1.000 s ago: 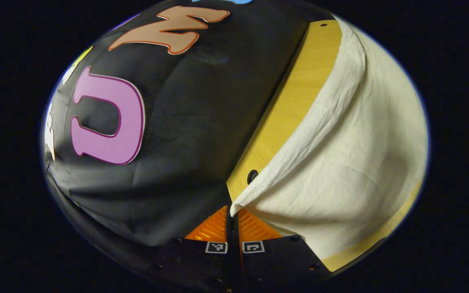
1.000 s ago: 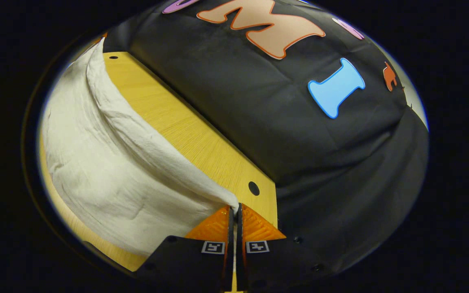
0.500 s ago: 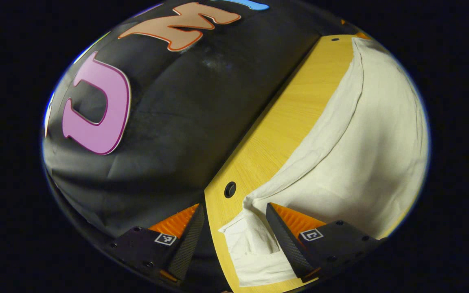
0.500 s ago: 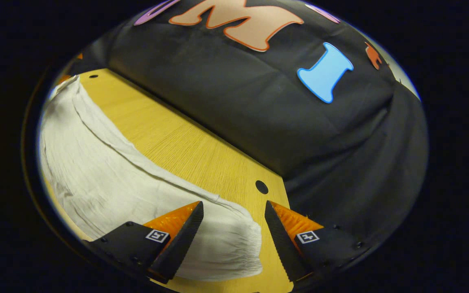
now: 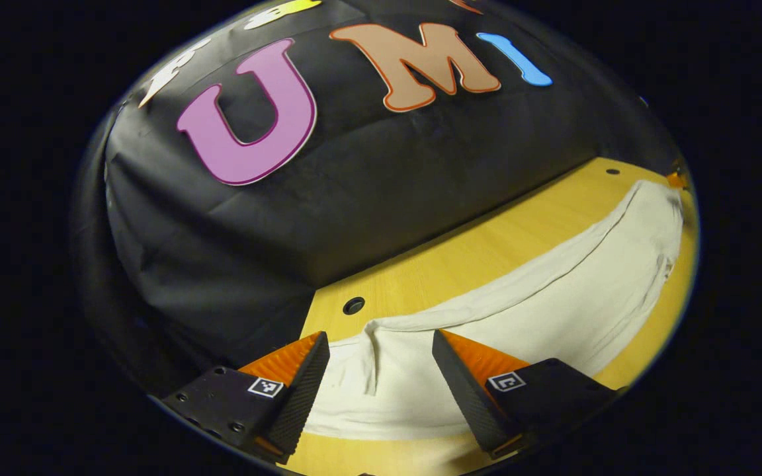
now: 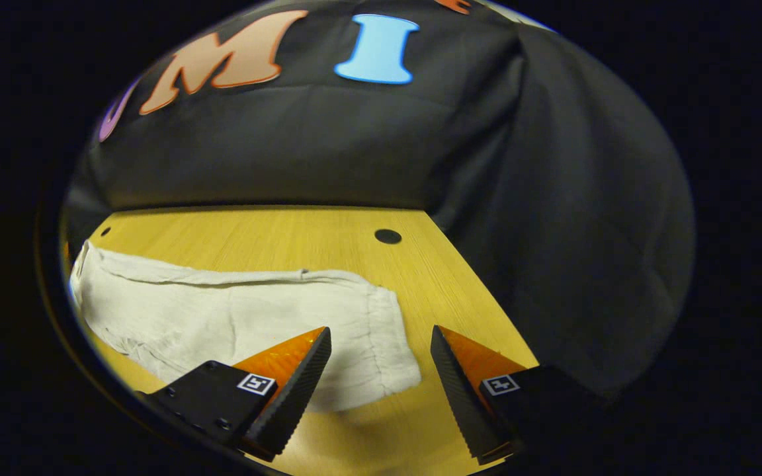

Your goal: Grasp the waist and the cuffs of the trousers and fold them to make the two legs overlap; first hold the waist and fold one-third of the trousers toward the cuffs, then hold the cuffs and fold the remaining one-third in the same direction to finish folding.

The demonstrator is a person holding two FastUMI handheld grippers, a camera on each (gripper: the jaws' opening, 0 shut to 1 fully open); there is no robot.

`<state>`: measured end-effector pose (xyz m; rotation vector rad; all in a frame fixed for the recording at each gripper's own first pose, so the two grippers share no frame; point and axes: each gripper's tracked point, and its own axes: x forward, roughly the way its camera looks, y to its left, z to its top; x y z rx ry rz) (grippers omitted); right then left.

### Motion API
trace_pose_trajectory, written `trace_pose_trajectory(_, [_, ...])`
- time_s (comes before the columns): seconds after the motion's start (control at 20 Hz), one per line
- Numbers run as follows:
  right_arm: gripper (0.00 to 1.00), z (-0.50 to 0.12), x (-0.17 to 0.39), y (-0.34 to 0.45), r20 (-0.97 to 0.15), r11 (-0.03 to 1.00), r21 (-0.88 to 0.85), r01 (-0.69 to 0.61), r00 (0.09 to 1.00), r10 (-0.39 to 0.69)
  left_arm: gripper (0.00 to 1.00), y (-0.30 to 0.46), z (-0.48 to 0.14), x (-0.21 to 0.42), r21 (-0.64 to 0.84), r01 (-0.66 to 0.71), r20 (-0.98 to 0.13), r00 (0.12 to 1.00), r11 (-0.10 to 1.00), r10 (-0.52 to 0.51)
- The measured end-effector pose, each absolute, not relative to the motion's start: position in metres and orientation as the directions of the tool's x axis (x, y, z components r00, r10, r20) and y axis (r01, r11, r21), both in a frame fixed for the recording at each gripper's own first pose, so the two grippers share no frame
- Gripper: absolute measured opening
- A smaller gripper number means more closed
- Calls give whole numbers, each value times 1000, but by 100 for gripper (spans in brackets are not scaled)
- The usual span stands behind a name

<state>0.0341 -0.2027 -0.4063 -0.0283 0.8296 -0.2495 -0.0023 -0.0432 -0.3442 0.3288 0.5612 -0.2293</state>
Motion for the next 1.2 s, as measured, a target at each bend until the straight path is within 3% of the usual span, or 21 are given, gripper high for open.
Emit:
trace_pose_trajectory(0.35, [99,-441,9,-211,-808,915,83,395,565,-170,96,-48,-322,4,89,200,-543,831,976,-121])
trace_pose_trajectory(0.55, [94,-459,7,-206,-851,849,172,499,510,-127,96,-49,-307,7,91,154,-543,836,984,-81])
trace_pose_trajectory(0.65, [97,-467,6,-204,-869,823,194,534,482,-108,96,-53,-305,8,99,140,-548,834,985,-64])
trace_pose_trajectory(0.75, [91,-469,14,-205,-863,813,210,543,493,-107,96,-54,-304,7,100,121,-551,833,988,-46])
trace_pose_trajectory(0.8, [80,-470,13,-205,-870,808,206,551,481,-106,96,-55,-303,7,100,111,-550,834,989,-38])
trace_pose_trajectory(0.95, [61,-471,13,-209,-878,804,202,559,467,-104,96,-56,-300,12,104,87,-556,831,991,-14])
trace_pose_trajectory(1.05, [32,-471,15,-208,-874,807,234,542,480,-69,96,-56,-298,9,104,74,-563,827,992,-3])
trace_pose_trajectory(1.1, [13,-470,18,-207,-872,811,241,533,486,-60,96,-56,-298,9,103,71,-562,827,992,-1])
trace_pose_trajectory(1.2, [17,-458,22,-203,-858,832,251,496,512,-46,96,-55,-297,11,108,71,-557,831,992,1])
